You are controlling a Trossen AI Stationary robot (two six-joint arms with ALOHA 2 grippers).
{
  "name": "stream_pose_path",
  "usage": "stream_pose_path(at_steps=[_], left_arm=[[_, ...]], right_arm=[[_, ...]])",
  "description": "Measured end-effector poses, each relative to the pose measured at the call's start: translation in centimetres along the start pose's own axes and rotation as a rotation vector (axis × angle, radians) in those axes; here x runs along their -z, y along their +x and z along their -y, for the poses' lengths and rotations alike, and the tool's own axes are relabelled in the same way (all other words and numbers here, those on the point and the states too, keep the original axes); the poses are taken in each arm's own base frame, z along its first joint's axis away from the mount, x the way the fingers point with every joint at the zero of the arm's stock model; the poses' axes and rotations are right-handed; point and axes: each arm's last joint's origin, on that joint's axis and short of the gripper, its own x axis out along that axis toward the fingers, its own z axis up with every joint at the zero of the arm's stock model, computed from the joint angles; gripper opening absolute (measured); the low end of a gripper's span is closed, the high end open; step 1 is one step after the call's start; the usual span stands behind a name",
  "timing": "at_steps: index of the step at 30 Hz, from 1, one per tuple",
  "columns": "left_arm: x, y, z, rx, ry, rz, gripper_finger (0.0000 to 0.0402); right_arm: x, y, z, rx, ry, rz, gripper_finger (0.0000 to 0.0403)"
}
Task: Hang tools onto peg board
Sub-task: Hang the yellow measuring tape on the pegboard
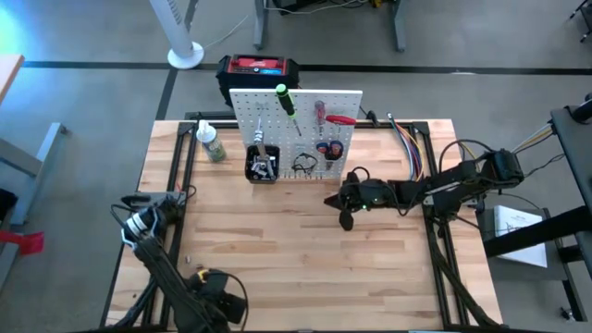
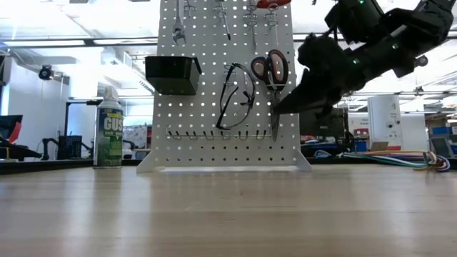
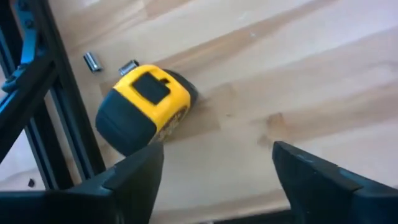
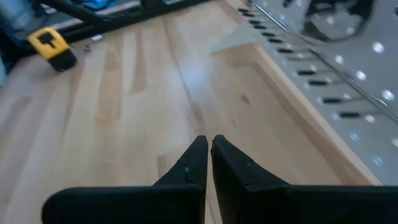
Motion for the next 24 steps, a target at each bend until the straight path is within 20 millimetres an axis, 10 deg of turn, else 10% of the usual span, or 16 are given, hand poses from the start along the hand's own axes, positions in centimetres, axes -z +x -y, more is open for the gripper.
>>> stream_pose_path(at_steps=[16, 24], left_arm=[[-2.2, -0.7, 1.1, -0.179, -0.237, -0.273, 0.0398], [-6.8, 0.0, 3.4, -0.226, -0.397, -0.33, 0.0398]], right_arm=[[-0.2, 0.2, 0.0, 0.001, -0.122, -0.059, 0.0009], [0.0, 0.2, 0.2, 0.011, -0.225, -0.067, 0.0009]])
